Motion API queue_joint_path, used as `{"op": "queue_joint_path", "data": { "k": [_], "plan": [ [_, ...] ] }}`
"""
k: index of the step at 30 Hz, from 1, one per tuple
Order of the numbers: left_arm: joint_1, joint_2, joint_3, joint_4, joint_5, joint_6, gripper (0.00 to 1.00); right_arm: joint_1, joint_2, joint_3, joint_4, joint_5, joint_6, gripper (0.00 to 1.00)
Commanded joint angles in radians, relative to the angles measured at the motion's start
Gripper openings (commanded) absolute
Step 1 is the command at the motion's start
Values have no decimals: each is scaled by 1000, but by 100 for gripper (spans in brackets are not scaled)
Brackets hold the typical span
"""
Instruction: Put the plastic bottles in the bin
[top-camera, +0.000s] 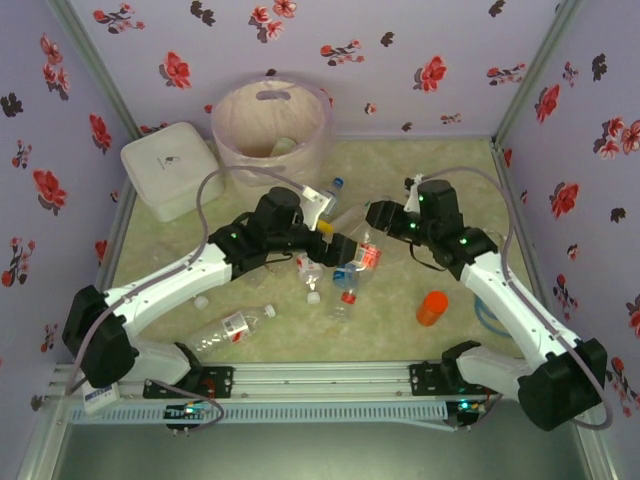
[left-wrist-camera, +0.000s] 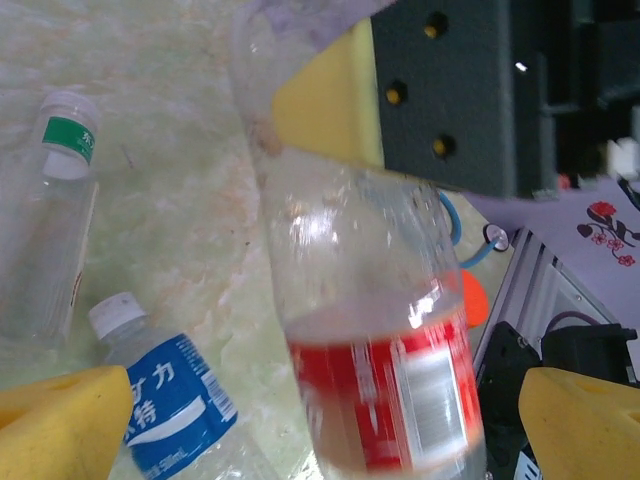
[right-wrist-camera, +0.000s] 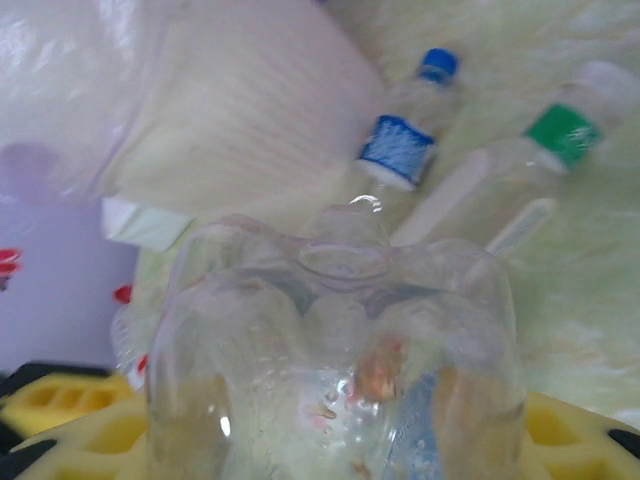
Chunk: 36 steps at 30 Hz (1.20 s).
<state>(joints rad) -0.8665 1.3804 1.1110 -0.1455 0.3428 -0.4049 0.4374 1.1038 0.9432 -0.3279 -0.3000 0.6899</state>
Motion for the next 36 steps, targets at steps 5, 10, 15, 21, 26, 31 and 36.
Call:
{"op": "queue_joint_path", "data": {
  "k": [5,10,15,21,26,31,36],
  "plan": [
    [-16,36,24,53,26,30,100,93,-3,-1,110,-24,70,40],
    [-21,28,12,49,40,31,92,119,20,6,147,-22,77,40],
    [-20,67,17,71,67,-7,73,123,38,19,167,9,71,40],
    [-19,73,28,66,64,-1,51,123,37,25,157,36,67,42],
    [-7,74,32,64,64,6,48,123,31,52,105,83,39,61],
    [37,59,30,42,48,8,46,117,-15,149,-162,259,-73,87],
    [74,37,78,-31,20,75,44,67,-117,162,-324,364,-119,99]
  ]
}}
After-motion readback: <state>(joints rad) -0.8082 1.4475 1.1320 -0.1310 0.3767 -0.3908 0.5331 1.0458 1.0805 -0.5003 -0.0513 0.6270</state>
